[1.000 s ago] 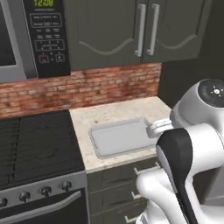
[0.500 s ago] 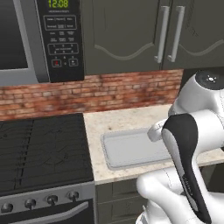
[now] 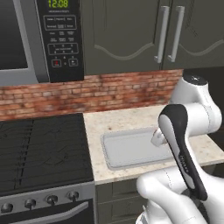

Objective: Pick the mango and peach from the fridge and place them inside the tupperware on the counter.

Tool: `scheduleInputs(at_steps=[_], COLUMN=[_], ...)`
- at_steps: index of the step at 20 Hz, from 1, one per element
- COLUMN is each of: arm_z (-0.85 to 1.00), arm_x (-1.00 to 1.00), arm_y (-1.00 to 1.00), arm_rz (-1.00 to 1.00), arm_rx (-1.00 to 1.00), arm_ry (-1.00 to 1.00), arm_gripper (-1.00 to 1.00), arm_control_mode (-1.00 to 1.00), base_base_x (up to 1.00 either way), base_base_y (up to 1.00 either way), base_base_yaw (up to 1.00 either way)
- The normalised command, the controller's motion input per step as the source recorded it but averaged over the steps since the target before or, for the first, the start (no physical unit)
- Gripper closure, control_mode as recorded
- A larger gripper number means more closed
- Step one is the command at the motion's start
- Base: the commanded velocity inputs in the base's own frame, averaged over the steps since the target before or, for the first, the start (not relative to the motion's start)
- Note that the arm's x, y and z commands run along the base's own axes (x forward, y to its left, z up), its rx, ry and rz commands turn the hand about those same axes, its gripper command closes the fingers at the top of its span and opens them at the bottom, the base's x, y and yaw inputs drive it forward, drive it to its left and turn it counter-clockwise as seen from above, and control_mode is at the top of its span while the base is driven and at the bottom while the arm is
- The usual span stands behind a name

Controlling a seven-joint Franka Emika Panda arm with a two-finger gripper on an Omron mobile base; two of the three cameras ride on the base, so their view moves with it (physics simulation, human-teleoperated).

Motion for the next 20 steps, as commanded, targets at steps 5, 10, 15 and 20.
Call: scheduleInputs(at_steps=[5, 10, 15, 20], arm_z=[-0.66, -0.51, -0.56, -0.56], arm_x=[0.53, 0.70, 0.54, 0.46], arm_y=[-0.24, -0.03, -0.01, 0.00], arm_rz=[0.45, 0.47, 0.35, 0.14], arm_rx=[0.00, 0.00, -0.01, -0.01], arm_ry=[0.05, 0.05, 0.08, 0.18], arm_gripper=[1.00, 1.00, 1.00, 1.00], arm_control_mode=[-1.00, -1.00, -1.00, -1.00], base_base_x=[0.00, 0.00, 0.00, 0.00], base_base_y=[0.00, 0.00, 0.00, 0.00], base_base_yaw=[0.00, 0.00, 0.00, 0.00])
